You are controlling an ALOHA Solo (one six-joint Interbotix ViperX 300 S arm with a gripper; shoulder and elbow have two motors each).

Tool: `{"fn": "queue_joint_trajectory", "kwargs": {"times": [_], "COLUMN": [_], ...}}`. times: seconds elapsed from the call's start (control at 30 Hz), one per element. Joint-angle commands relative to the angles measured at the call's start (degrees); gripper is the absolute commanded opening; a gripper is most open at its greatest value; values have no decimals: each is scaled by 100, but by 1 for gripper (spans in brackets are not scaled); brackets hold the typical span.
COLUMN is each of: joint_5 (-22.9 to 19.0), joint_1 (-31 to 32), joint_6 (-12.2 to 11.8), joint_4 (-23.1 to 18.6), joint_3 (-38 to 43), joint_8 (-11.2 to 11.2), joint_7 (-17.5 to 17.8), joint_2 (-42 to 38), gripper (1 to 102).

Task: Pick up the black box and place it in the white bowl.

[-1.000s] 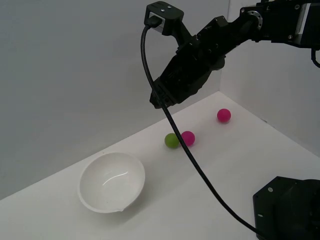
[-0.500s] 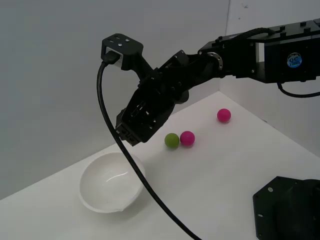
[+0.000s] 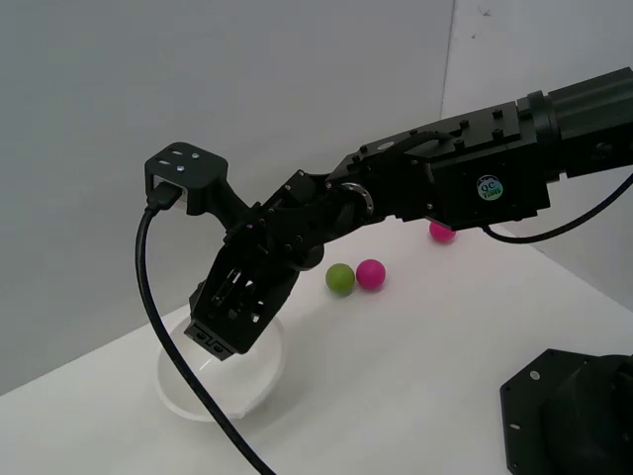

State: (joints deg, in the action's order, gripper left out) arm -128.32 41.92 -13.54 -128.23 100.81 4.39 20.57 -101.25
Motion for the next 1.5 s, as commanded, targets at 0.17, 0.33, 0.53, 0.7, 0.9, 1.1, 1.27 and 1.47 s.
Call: {"fn": "queue_joint_trajectory", "kwargs": {"times": [0.17, 0.33, 0.53, 0.7, 0.9, 1.1, 1.27, 1.47], "joint_5": [132, 132, 132, 141, 132, 114, 70, -132], "joint_1": [44, 44, 44, 44, 44, 35, -44, -343], "joint_6": [-105, -105, -105, -105, -105, -105, -62, -44], "joint_4": [97, 88, 97, 97, 97, 70, 35, -167], "joint_3": [-18, -26, -53, -97, -105, -97, 35, 413], "joint_8": [18, 18, 18, 18, 35, 53, 97, 132], "joint_7": [0, -9, -9, -9, -18, 35, 176, 290], "joint_2": [53, 70, 97, 149, 158, 141, 18, -360], "gripper": [3, 10, 42, 92, 100, 100, 100, 70]}}
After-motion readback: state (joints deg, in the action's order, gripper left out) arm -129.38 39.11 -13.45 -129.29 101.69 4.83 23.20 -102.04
